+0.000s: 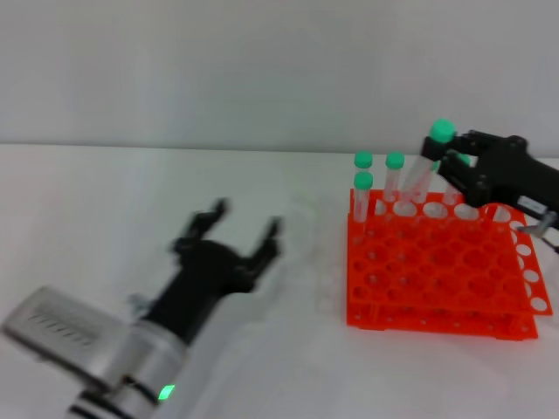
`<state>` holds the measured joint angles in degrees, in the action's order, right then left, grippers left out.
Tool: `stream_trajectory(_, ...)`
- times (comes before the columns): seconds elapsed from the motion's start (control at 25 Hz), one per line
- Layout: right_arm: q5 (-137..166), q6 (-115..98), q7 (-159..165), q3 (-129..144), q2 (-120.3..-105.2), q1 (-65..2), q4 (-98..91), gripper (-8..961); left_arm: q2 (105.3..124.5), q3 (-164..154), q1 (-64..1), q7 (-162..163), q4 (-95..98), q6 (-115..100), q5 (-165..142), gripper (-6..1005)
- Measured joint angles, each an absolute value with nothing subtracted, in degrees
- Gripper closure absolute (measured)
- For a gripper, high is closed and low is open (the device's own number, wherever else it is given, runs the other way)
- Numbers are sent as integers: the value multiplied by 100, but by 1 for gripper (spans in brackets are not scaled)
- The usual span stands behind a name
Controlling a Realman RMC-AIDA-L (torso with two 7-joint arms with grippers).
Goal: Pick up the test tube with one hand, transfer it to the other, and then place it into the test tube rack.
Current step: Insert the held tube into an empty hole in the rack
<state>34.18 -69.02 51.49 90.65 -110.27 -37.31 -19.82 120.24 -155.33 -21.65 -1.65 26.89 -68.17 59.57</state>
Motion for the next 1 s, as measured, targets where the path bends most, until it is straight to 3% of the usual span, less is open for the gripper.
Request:
stream_trajectory(0.28,3609,-5842,4782,9049,-11343,-3736,-2397,743,12008,-14931,-1670,-75,2423,-6933,6160,212)
stream_trajectory(1.0,3903,-5198,4754,9079,-11470,-3885,-2415,743,12005,-14853,-1711,-70,2188,-6803,6792,216)
